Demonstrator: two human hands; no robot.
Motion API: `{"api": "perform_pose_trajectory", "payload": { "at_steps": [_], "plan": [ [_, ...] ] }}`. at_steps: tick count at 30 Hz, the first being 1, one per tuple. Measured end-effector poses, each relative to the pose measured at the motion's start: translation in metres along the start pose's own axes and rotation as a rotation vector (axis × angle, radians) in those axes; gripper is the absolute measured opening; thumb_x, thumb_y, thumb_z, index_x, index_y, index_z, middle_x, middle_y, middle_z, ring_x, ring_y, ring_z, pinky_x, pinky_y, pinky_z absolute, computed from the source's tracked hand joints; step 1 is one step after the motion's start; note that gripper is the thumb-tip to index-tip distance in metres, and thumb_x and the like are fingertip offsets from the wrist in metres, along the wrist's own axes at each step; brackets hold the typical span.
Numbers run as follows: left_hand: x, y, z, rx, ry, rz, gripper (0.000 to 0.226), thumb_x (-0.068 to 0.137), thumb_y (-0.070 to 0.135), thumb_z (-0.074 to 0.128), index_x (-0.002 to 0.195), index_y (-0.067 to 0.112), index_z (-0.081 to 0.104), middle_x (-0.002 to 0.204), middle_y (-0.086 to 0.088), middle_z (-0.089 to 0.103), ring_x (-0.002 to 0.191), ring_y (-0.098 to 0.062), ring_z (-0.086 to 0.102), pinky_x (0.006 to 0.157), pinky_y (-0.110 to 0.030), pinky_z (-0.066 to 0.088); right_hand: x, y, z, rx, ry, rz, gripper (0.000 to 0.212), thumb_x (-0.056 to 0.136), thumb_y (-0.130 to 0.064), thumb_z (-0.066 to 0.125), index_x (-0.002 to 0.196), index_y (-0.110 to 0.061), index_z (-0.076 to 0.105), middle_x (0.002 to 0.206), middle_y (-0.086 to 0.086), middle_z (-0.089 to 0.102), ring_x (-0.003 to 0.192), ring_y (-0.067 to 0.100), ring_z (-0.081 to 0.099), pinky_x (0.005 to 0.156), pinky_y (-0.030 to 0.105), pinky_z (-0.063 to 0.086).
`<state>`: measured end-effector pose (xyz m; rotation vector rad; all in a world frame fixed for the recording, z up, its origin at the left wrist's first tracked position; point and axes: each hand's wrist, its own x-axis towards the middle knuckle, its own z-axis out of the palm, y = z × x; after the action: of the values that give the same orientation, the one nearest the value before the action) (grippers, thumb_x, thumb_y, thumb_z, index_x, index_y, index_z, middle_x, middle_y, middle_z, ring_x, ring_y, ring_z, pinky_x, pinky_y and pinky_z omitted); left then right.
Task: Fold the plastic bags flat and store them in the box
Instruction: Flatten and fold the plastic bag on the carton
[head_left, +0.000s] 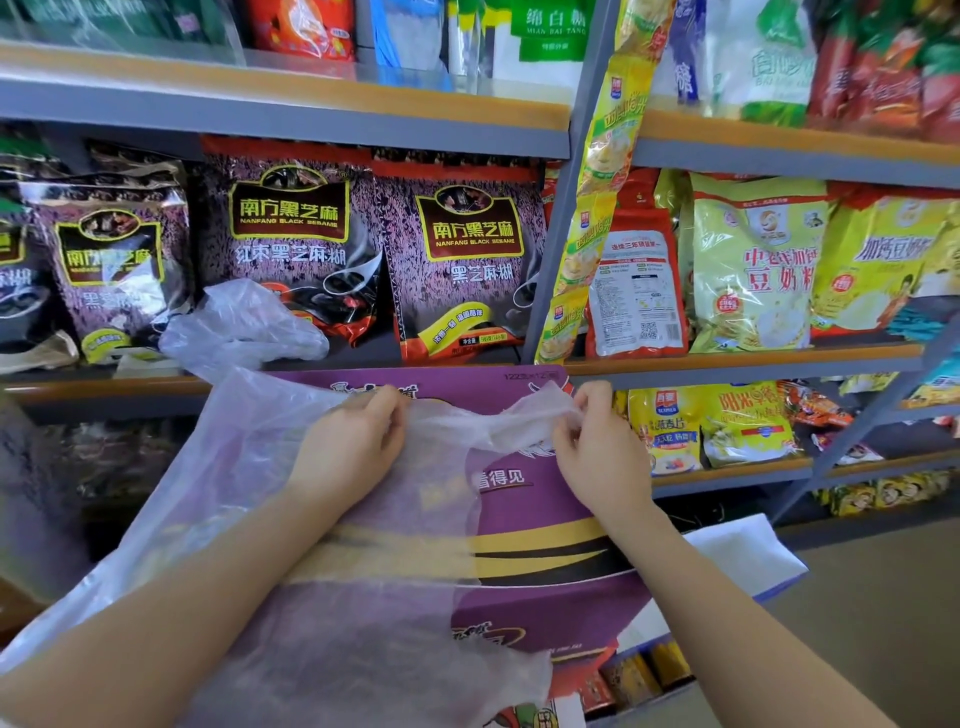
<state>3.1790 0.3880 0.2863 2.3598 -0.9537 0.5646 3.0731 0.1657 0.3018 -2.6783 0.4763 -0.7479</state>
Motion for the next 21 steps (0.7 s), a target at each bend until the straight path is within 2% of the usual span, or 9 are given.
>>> {"api": "perform_pose_trajectory", "payload": {
  "at_steps": [5, 8, 10, 12, 14, 15, 17, 19, 21],
  "plan": [
    [0.022, 0.025, -0.008, 0.083, -0.086, 0.152, 0.027, 0.071, 0.034, 0.063, 0.086, 0.012, 0.057, 0.083, -0.006, 0.066, 0.077, -0.028, 0.062, 0.064, -0.035, 0.046, 0.008, -0.001, -0.003, 0.005, -0.058, -0.038, 0.013, 0.091, -0.013, 0.047, 0.089, -0.015, 0.034, 0.052, -0.005, 0.036, 0.047, 0.017, 0.038, 0.041, 0.027, 0.017],
    [0.034, 0.032, 0.0, 0.223, -0.167, 0.295, 0.026, 0.06, 0.016, 0.078, 0.07, 0.011, 0.054, 0.062, -0.006, 0.059, 0.055, -0.027, 0.059, 0.048, -0.028, 0.041, 0.014, 0.002, -0.006, -0.009, -0.024, -0.01, 0.013, 0.091, -0.01, 0.046, 0.087, -0.014, 0.033, 0.052, -0.005, 0.033, 0.047, 0.016, 0.035, 0.043, 0.026, 0.013],
    [0.038, 0.035, 0.0, 0.315, -0.204, 0.264, 0.037, 0.047, 0.006, 0.083, 0.064, 0.01, 0.05, 0.053, -0.005, 0.053, 0.042, -0.025, 0.053, 0.039, -0.021, 0.028, 0.015, 0.005, -0.01, -0.062, 0.011, 0.009, 0.013, 0.092, -0.012, 0.045, 0.088, -0.014, 0.033, 0.055, -0.003, 0.038, 0.053, 0.022, 0.04, 0.043, 0.027, 0.013],
    [0.041, 0.036, 0.001, 0.355, -0.179, 0.219, 0.043, 0.038, 0.001, 0.084, 0.063, 0.009, 0.051, 0.053, -0.006, 0.051, 0.041, -0.025, 0.051, 0.037, -0.019, 0.022, 0.015, 0.006, -0.013, -0.15, -0.002, 0.022, 0.008, 0.093, -0.014, 0.044, 0.095, -0.012, 0.037, 0.065, 0.004, 0.048, 0.058, 0.026, 0.046, 0.042, 0.027, 0.018],
    [0.04, 0.038, 0.004, 0.362, -0.182, 0.182, 0.042, 0.041, -0.003, 0.082, 0.071, 0.009, 0.053, 0.064, -0.007, 0.055, 0.053, -0.027, 0.056, 0.037, -0.022, 0.028, 0.013, 0.006, -0.013, -0.222, -0.069, 0.032, 0.014, 0.093, -0.013, 0.043, 0.105, -0.008, 0.038, 0.074, 0.009, 0.056, 0.065, 0.031, 0.056, 0.047, 0.028, 0.029],
    [0.039, 0.036, 0.007, 0.307, -0.191, 0.158, 0.038, 0.053, -0.003, 0.077, 0.082, 0.008, 0.056, 0.078, -0.009, 0.058, 0.068, -0.029, 0.06, 0.043, -0.028, 0.038, 0.012, 0.007, -0.012, -0.215, -0.121, 0.033, 0.018, 0.092, -0.012, 0.044, 0.107, -0.008, 0.037, 0.079, 0.008, 0.056, 0.071, 0.032, 0.059, 0.051, 0.029, 0.033],
    [0.034, 0.024, 0.012, 0.153, -0.271, 0.039, 0.041, 0.076, 0.018, 0.064, 0.115, 0.011, 0.052, 0.115, -0.008, 0.053, 0.106, -0.029, 0.052, 0.077, -0.037, 0.046, 0.009, 0.012, -0.011, -0.094, -0.252, 0.019, 0.024, 0.087, -0.014, 0.049, 0.108, -0.009, 0.038, 0.09, 0.003, 0.049, 0.086, 0.027, 0.056, 0.059, 0.032, 0.038],
    [0.029, 0.014, 0.006, 0.023, -0.363, -0.024, 0.071, 0.075, 0.055, 0.046, 0.132, 0.013, 0.043, 0.132, -0.007, 0.047, 0.121, -0.028, 0.043, 0.097, -0.037, 0.038, 0.007, 0.017, -0.012, 0.095, -0.328, -0.036, 0.023, 0.084, -0.018, 0.055, 0.103, -0.012, 0.042, 0.1, -0.001, 0.043, 0.095, 0.022, 0.048, 0.071, 0.035, 0.042],
    [0.032, 0.003, 0.0, -0.06, -0.386, -0.077, 0.08, 0.075, 0.065, 0.028, 0.136, 0.014, 0.04, 0.136, -0.007, 0.047, 0.126, -0.027, 0.041, 0.103, -0.037, 0.033, 0.01, 0.014, -0.015, 0.27, -0.255, -0.063, 0.014, 0.089, -0.023, 0.054, 0.094, -0.012, 0.046, 0.1, 0.0, 0.049, 0.095, 0.018, 0.046, 0.076, 0.033, 0.038]
  ]
}}
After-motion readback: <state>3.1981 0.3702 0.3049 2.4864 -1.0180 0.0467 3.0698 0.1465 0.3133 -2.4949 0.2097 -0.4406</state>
